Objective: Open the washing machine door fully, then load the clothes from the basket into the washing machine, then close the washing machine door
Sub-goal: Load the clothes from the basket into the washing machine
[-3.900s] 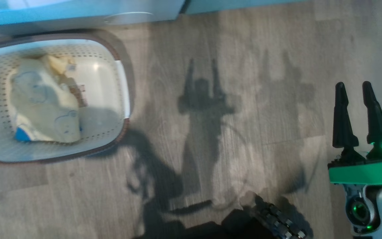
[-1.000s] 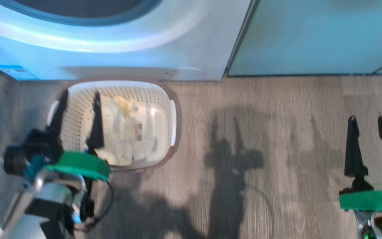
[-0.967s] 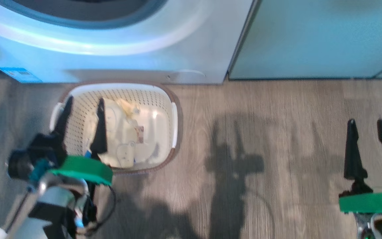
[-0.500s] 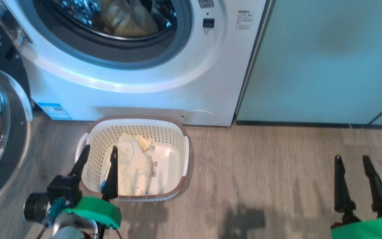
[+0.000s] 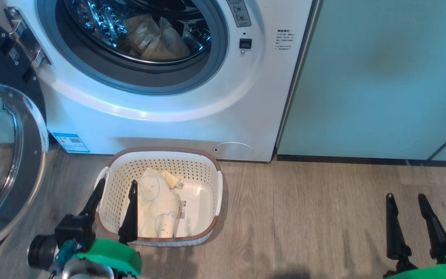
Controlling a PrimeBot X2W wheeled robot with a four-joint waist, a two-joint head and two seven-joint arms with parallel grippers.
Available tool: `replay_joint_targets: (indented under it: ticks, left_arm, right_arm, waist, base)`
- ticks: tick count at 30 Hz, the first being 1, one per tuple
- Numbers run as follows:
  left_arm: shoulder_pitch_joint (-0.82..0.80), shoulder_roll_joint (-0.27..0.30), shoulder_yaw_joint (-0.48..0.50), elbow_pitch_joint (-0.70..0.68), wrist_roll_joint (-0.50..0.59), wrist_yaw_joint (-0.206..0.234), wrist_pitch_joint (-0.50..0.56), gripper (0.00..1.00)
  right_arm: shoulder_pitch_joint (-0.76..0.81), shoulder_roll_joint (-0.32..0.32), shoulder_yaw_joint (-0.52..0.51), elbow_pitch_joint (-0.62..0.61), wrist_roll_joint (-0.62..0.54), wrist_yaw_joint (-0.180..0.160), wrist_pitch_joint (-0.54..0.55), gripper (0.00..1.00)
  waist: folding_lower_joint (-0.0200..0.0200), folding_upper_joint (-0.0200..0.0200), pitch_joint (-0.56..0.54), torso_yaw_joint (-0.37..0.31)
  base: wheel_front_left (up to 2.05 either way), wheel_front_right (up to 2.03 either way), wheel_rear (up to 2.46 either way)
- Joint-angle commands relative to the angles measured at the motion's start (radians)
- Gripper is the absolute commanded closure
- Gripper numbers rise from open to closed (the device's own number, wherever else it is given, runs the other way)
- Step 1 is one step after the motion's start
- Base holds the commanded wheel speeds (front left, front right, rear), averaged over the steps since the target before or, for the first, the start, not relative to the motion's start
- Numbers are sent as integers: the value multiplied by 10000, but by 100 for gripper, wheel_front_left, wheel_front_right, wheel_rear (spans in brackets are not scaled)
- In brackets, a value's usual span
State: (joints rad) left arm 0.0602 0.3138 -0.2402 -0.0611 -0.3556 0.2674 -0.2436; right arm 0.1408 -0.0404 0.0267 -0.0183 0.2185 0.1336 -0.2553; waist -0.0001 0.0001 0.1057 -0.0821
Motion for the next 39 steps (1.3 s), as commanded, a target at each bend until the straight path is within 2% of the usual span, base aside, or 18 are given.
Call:
replay_joint_targets:
  ticks: [1, 20, 27, 34, 35, 39]
  left_arm:
    - [-284, 169, 334, -354, -90, 76, -71, 0]
    - [-571, 134, 59, -86, -122, 45, 88, 0]
    - [-1384, -28, -349, 1031, -336, -440, 434, 0]
    - [-2858, -399, -723, 3114, -582, -1163, 481, 0]
    - [-2858, -399, -723, 3114, -582, -1163, 481, 0]
    - [-3863, -589, -826, 4664, -715, -1600, 427, 0]
  right_arm:
    - [-133, -98, 211, -302, -70, -29, -65, 0]
    - [-211, -98, 276, -321, -14, -29, -65, 0]
    - [-487, -98, 310, -344, 77, -29, -65, 0]
    - [-1035, -98, 295, -609, 132, -29, -65, 0]
    - [-1035, -98, 295, -609, 132, -29, -65, 0]
    - [-1400, -98, 261, -738, 260, -29, -65, 0]
  waist:
    - [1, -1, 5, -12]
    - [1, -1, 151, 40]
    - [1, -1, 736, -69]
    - [1, -1, 1957, -425]
    - [1, -1, 1957, -425]
    - [1, -1, 2724, -665]
  base:
    - [0, 0, 0]
    - [0, 0, 0]
    - [0, 0, 0]
    - [0, 0, 0]
    - [0, 0, 0]
    - [0, 0, 0]
